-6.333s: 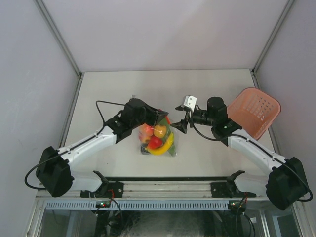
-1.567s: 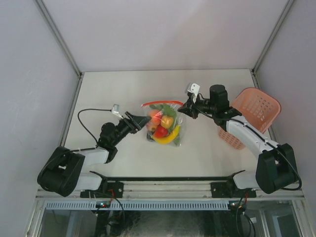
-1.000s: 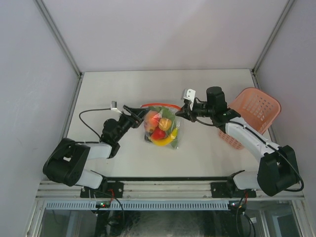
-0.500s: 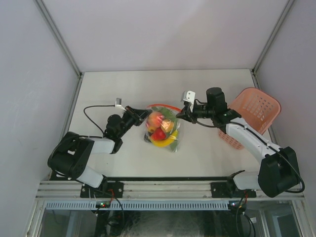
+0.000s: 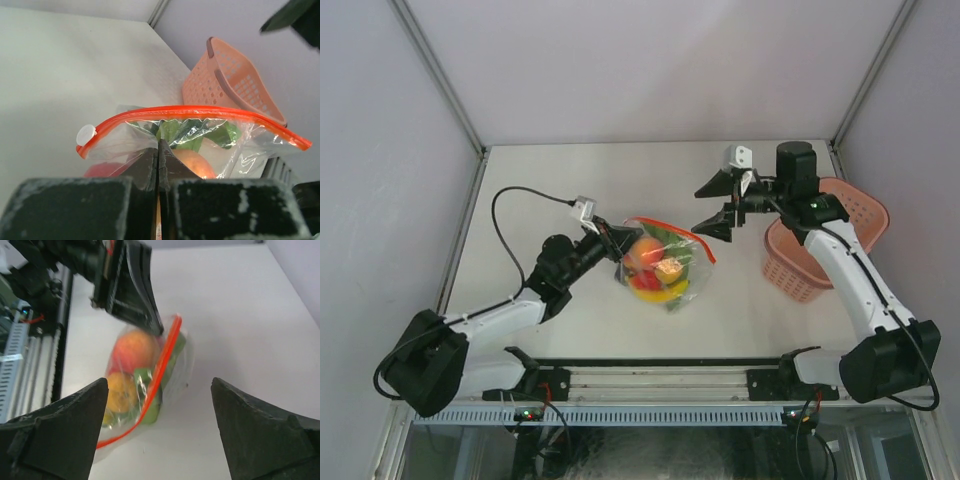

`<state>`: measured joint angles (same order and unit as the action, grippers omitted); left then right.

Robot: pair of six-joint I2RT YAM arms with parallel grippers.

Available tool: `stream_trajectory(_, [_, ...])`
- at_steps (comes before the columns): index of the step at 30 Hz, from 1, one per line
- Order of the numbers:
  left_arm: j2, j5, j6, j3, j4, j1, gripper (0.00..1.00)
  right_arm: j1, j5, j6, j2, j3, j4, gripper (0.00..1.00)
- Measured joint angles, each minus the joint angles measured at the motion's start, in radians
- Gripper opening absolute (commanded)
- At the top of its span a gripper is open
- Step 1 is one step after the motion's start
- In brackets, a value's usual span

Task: Open the zip-top bag and remove the fake food
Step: Pick up the zipper food storage bag at the center of the board.

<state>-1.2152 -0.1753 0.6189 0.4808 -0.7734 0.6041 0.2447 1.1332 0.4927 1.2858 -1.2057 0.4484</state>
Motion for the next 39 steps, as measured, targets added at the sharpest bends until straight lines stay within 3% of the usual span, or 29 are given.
stream_trajectory(3, [0.036, 0.0, -0.119, 0.008, 0.037, 0.029, 0.0, 0.013, 0.053, -0.071, -0.001, -0.063, -0.008, 0.89])
stream_trajectory(10, [0.098, 0.025, -0.335, 0.079, 0.177, 0.104, 0.0, 0.112, 0.054, -0.31, 0.064, -0.117, -0.04, 0.86])
stream_trajectory(23, [0.197, 0.097, -0.467, 0.137, 0.305, 0.164, 0.0, 0.194, -0.153, -0.362, 0.265, -0.237, 0.135, 0.59])
stream_trajectory(26, [0.197, 0.105, -0.473, 0.137, 0.324, 0.172, 0.0, 0.221, -0.185, -0.36, 0.285, -0.237, 0.164, 0.43])
stream_trajectory(30, [0.198, 0.115, -0.473, 0.137, 0.338, 0.179, 0.0, 0.26, -0.211, -0.357, 0.287, -0.237, 0.177, 0.12])
stream_trajectory(32, [0.199, 0.121, -0.473, 0.137, 0.346, 0.179, 0.01, 0.265, -0.216, -0.356, 0.287, -0.237, 0.182, 0.01])
stream_trajectory(33, [0.2, 0.122, -0.472, 0.137, 0.351, 0.179, 0.07, 0.266, -0.215, -0.349, 0.287, -0.237, 0.185, 0.0])
stream_trajectory(36, [0.204, 0.135, -0.468, 0.137, 0.353, 0.181, 0.38, 0.266, -0.215, -0.327, 0.287, -0.241, 0.202, 0.0])
stream_trajectory(38, [0.216, 0.151, -0.451, 0.132, 0.343, 0.182, 0.66, 0.266, -0.213, -0.293, 0.287, -0.245, 0.216, 0.0])
stream_trajectory(39, [0.225, 0.158, -0.449, 0.128, 0.339, 0.182, 0.75, 0.264, -0.209, -0.264, 0.287, -0.248, 0.226, 0.0])
